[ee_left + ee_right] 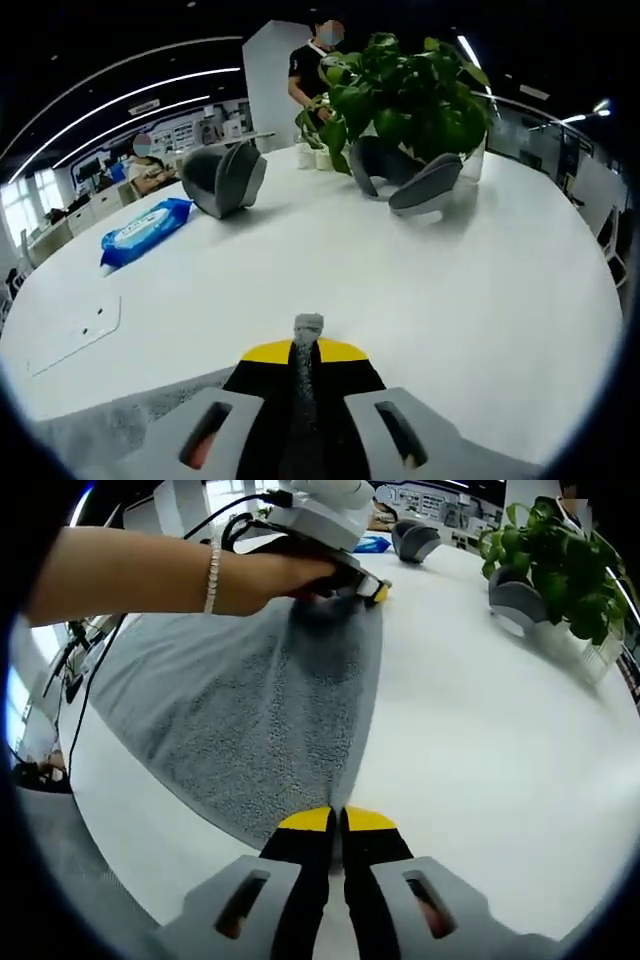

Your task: Fold the towel on the table until its edges align and the towel forms a compact rectangular stack.

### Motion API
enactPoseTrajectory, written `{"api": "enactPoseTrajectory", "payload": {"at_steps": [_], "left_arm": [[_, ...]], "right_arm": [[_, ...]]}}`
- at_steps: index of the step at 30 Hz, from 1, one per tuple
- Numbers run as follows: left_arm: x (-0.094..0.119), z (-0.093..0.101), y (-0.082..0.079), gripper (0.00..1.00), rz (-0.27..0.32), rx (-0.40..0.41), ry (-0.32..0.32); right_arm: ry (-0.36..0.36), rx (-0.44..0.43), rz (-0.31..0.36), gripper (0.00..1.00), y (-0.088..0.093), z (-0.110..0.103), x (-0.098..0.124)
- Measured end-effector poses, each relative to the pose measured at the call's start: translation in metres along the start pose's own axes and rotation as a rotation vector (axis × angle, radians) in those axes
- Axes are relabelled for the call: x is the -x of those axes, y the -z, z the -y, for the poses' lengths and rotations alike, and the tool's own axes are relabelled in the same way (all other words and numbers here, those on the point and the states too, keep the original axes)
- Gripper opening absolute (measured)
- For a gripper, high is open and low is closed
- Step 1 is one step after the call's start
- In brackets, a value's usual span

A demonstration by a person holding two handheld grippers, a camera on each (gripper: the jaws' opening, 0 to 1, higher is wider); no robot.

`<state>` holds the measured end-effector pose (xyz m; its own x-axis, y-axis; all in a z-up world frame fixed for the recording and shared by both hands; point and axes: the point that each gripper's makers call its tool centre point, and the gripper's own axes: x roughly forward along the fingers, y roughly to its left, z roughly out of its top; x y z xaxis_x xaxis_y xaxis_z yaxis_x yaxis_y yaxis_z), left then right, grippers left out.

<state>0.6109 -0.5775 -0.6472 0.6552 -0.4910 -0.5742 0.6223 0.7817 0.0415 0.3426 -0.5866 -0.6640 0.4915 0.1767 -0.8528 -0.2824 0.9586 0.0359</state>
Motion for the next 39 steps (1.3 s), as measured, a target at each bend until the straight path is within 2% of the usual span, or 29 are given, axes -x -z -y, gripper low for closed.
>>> {"api": "enactPoseTrajectory", "payload": {"at_steps": [4, 9, 14, 19, 26, 33, 39], "left_arm": [[0.017, -0.002, -0.005, 0.06, 0.003, 0.014, 0.007], [0.033, -0.002, -0.021, 0.06, 0.035, -0.013, 0.018], [0.051, 0.0, -0.043, 0.06, 0.076, -0.014, 0.022], [0.064, 0.002, -0.06, 0.06, 0.111, -0.019, 0.013], [0.084, 0.011, -0.085, 0.06, 0.168, -0.004, 0.023], [0.102, 0.02, -0.099, 0.06, 0.193, 0.022, 0.028], [0.116, 0.029, -0.115, 0.06, 0.232, 0.025, 0.033]], "right_arm": [[0.003, 0.015, -0.015, 0.0, 0.001, -0.001, 0.001], [-0.024, 0.035, -0.018, 0.0, 0.001, -0.006, 0.013], [-0.083, -0.083, 0.053, 0.0, -0.011, -0.009, 0.034], [-0.117, -0.139, 0.101, 0.0, -0.021, -0.009, 0.058], [-0.107, -0.13, 0.137, 0.0, -0.028, -0.012, 0.085], [-0.08, -0.094, 0.176, 0.0, -0.036, -0.009, 0.112], [-0.063, -0.091, 0.193, 0.0, -0.036, -0.004, 0.13]]}}
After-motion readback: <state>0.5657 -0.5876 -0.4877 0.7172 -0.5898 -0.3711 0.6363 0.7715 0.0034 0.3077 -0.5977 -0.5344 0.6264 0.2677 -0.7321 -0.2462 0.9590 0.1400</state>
